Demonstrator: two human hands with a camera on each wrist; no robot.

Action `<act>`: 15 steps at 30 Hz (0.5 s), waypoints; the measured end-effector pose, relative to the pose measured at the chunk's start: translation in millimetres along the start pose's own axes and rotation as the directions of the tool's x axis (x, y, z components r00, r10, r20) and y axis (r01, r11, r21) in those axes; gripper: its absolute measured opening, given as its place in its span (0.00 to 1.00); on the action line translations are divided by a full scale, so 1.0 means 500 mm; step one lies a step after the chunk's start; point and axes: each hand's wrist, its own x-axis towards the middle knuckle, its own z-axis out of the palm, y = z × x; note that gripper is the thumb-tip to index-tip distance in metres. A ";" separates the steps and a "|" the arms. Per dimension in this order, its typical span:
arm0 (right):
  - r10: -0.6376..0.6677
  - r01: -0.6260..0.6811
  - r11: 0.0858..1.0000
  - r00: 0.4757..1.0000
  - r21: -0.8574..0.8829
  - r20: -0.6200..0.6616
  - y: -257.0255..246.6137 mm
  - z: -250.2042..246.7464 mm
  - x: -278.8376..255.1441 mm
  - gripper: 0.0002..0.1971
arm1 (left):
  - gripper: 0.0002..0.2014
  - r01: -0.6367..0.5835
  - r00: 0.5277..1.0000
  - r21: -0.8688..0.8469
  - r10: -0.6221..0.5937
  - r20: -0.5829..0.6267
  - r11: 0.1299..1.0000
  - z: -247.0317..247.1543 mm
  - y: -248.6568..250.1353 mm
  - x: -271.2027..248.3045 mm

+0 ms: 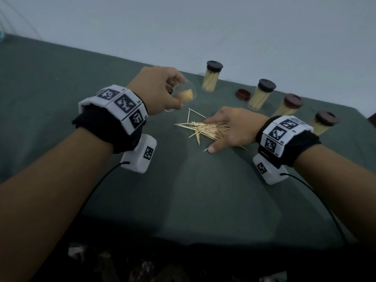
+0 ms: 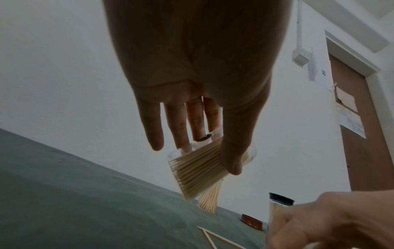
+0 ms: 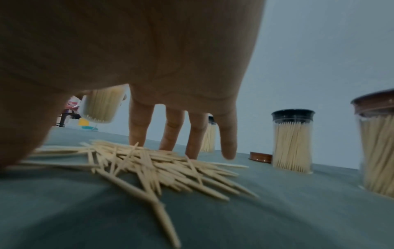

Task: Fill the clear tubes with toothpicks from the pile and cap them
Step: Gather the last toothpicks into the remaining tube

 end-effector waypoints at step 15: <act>-0.032 0.039 0.998 0.989 0.045 -0.142 0.020 0.015 0.006 0.26 | 0.27 -0.062 0.997 0.007 0.062 0.051 0.998 0.011 0.022 -0.009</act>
